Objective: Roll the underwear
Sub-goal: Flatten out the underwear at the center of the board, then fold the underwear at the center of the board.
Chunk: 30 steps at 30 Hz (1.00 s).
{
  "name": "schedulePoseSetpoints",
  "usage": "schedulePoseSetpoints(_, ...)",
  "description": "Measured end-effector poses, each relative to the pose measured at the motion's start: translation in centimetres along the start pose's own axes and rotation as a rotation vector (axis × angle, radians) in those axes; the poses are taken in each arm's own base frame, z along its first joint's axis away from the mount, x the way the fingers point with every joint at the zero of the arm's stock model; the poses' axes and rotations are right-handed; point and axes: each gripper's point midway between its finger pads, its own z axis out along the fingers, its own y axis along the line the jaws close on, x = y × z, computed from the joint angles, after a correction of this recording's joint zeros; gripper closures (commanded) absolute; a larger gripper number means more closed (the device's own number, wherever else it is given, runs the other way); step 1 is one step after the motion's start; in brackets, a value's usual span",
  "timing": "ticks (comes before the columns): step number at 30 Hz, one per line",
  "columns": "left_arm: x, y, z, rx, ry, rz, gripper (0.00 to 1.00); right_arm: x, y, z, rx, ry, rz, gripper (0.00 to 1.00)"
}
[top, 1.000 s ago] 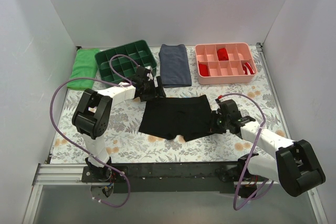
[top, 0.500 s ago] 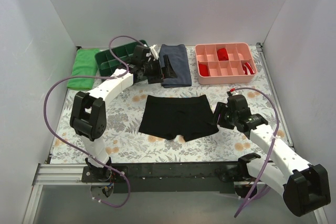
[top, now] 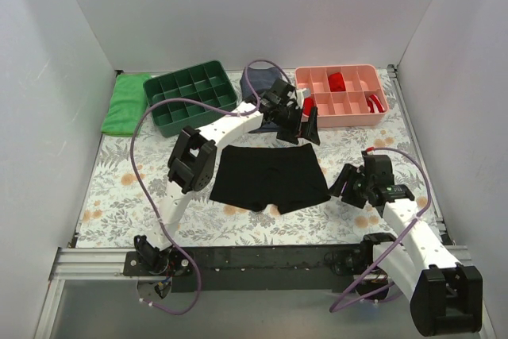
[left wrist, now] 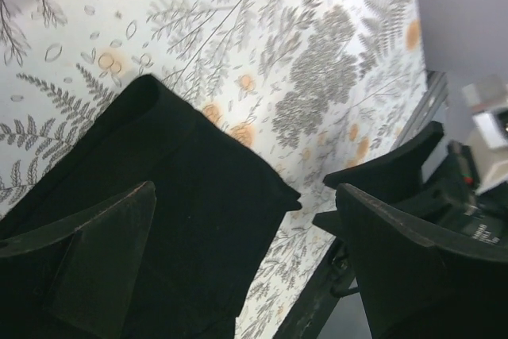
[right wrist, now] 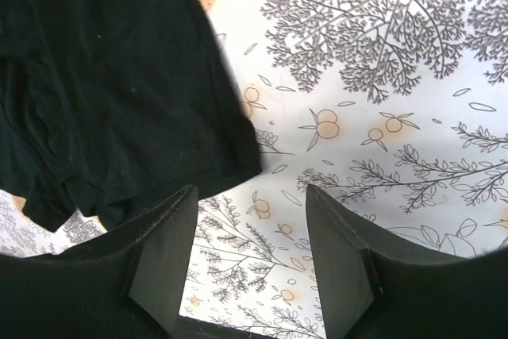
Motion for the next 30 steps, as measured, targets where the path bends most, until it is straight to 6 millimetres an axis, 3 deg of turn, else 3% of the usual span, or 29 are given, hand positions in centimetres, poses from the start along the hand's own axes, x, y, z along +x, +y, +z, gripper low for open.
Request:
schedulePoseSetpoints(3,1.8,1.7,1.4,-0.063,0.059,-0.042,0.07,0.5,-0.5,0.3,-0.002,0.023,0.008,0.36)
schedulePoseSetpoints(7,2.9,3.3,1.3,-0.147,0.090,-0.092,0.07,0.9,-0.9,0.7,-0.007,0.046,-0.005,0.36)
schedulePoseSetpoints(11,2.0,3.0,1.1,-0.174,0.057,-0.109,0.07,1.0,-0.9,1.0,-0.016,0.059,-0.014,0.36)
schedulePoseSetpoints(18,-0.5,0.7,1.9,-0.141,-0.003,-0.121,0.09,0.9,-0.2,1.6,-0.063,0.059,-0.019,0.36)
schedulePoseSetpoints(21,0.1,0.7,2.6,-0.150,0.011,-0.134,0.10,0.8,0.1,1.8,-0.089,0.049,-0.018,0.38)
schedulePoseSetpoints(29,1.7,1.9,3.5,-0.183,0.043,-0.158,0.10,1.1,0.5,2.5,-0.124,0.067,-0.016,0.58)
schedulePoseSetpoints(30,2.0,2.4,3.6,-0.196,0.049,-0.163,0.09,1.1,0.5,2.5,-0.122,0.069,-0.015,0.66)
